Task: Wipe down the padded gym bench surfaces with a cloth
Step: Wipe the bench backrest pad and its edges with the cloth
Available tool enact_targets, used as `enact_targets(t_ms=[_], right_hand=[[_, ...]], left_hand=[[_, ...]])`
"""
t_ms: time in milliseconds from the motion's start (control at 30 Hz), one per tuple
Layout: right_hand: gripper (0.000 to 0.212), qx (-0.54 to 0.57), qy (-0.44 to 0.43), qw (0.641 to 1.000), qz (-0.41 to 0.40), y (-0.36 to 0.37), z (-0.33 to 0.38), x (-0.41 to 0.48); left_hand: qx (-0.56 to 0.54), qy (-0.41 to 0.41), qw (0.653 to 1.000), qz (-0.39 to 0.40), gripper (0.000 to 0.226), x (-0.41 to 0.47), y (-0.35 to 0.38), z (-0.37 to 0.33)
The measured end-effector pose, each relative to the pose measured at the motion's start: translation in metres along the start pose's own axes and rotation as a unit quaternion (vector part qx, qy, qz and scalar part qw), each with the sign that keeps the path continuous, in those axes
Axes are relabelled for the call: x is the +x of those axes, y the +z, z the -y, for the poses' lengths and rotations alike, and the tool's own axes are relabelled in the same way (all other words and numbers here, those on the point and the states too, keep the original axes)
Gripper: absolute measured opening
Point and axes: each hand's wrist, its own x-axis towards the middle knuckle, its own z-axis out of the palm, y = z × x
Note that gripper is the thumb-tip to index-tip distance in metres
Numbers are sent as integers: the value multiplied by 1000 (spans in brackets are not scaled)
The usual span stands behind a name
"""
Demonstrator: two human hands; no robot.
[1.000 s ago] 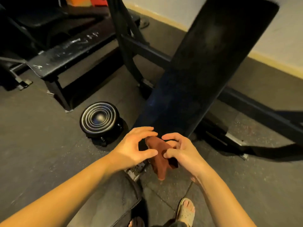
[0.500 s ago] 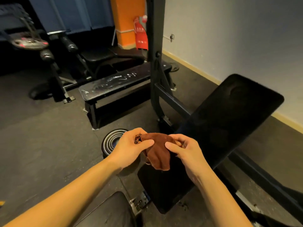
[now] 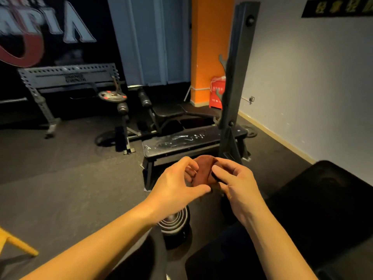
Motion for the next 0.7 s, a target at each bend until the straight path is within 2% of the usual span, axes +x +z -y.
enact_targets(t_ms=[67, 133, 233, 333, 467, 633, 700], right_hand=[[24, -13, -24, 1000, 15, 3, 10, 7], [24, -37, -40, 998, 27, 6, 19, 13], [22, -89, -27, 994, 61, 7, 28, 23], [18, -120, 4, 988, 97, 12, 34, 37], [19, -92, 42, 987, 126, 29, 32, 72], [47, -92, 42, 988, 119, 83, 9, 155], [40, -79, 51, 988, 126, 113, -6, 199]], left_hand=[[-20, 6, 1000, -13, 28, 6, -16, -4], [-36, 12, 999, -36, 23, 13, -36, -6], [-71, -7, 996, -49, 10, 27, -64, -10], [-103, -45, 994, -4, 9, 44, -89, -5], [-148, -81, 984, 63, 13, 75, -119, 22], [-219, -77, 972, 27, 16, 148, -164, 81], [-238, -90, 967, 20, 19, 191, -187, 116]])
